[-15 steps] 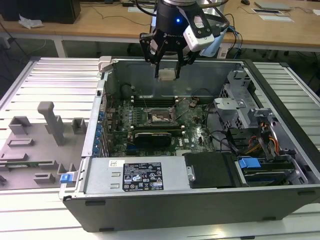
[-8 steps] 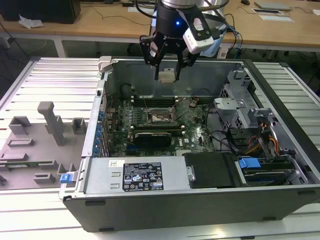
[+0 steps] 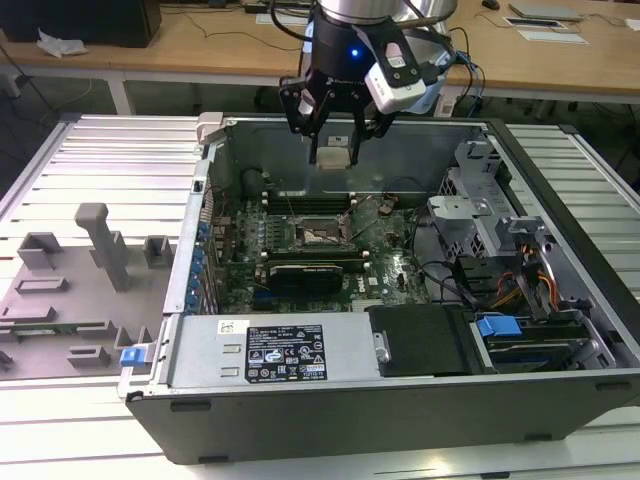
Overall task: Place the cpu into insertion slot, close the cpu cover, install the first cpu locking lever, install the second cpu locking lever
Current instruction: 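Place the cpu into insertion slot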
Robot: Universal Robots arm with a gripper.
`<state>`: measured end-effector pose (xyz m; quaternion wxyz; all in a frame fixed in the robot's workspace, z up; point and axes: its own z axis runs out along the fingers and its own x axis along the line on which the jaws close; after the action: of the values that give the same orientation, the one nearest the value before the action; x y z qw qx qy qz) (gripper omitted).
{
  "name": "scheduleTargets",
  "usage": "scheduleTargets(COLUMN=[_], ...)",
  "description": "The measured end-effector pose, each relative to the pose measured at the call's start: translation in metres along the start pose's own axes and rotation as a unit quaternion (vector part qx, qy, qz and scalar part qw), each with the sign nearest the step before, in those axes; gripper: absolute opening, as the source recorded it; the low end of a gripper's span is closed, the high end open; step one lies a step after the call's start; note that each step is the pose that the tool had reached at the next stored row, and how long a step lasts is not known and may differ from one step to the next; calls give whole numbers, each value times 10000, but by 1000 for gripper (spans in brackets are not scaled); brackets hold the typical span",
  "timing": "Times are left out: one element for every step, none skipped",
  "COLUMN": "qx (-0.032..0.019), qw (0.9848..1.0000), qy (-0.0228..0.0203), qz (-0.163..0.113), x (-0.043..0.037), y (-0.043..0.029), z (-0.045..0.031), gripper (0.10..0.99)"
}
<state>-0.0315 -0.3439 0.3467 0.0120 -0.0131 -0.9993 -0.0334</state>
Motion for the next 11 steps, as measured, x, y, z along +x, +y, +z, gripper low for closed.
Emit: scheduleTargets(qx=[1, 2, 4, 4, 4, 4, 4, 4, 5, 7, 8], qw=[10000, 10000, 10000, 10000, 10000, 10000, 10000, 10000, 10000, 10000, 10000], qy=[0, -1, 0, 0, 0, 0, 0, 0, 0, 0, 0], qz=[0, 0, 0, 0, 0, 0, 0, 0, 0, 0, 0], x=[0, 0, -1, -2, -2, -3, -3, -4, -5, -6, -6], y=[0, -1, -3, -4, -6, -7, -9, -12, -14, -16, -17], z=[7, 20, 39, 68, 86, 104, 135, 176, 210, 243, 261], gripper=[541, 541, 541, 541, 541, 541, 541, 541, 541, 541, 541])
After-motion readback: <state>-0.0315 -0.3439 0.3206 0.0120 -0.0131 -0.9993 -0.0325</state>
